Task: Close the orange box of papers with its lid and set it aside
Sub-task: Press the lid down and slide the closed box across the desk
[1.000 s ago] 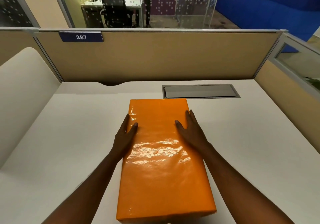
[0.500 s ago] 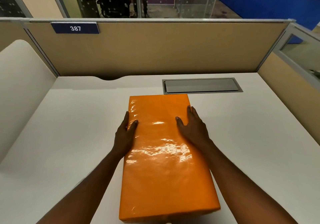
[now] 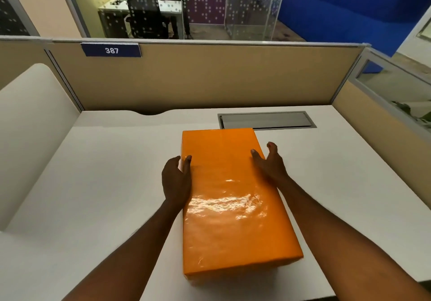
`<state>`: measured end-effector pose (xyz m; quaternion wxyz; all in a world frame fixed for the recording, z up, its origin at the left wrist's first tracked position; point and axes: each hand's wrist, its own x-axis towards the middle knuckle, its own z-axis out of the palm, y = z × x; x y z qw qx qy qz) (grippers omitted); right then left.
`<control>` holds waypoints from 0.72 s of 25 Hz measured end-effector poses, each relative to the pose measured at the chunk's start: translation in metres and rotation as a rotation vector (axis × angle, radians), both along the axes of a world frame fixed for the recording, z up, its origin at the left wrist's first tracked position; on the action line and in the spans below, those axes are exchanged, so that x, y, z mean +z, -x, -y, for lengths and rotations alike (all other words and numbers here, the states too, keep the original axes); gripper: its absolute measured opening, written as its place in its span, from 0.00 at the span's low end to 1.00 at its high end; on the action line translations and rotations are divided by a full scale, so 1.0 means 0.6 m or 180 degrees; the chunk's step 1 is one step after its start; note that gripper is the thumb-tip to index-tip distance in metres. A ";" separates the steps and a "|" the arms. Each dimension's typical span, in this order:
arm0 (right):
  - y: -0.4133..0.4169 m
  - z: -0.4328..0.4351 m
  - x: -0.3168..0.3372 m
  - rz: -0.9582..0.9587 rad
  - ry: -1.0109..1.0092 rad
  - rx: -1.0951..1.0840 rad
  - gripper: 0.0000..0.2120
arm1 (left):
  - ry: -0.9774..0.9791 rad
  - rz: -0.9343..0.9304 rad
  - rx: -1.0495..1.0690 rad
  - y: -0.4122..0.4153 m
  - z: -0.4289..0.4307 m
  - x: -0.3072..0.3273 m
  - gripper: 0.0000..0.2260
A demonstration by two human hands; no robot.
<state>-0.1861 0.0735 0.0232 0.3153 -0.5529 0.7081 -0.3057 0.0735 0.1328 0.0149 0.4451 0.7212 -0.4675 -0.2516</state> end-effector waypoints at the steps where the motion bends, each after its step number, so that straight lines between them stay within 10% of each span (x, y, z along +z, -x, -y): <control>1: 0.004 -0.008 0.010 -0.0130 0.0200 -0.0262 0.33 | -0.0048 -0.0059 -0.0022 -0.002 -0.007 0.004 0.25; 9: 0.031 -0.162 -0.004 -0.0258 -0.0277 -0.0360 0.24 | -0.0389 -0.0550 -0.0381 -0.032 -0.146 -0.009 0.20; 18: 0.083 -0.276 -0.029 0.2074 -0.1199 0.0517 0.29 | -0.0709 -0.2023 -0.0568 -0.008 -0.244 -0.029 0.25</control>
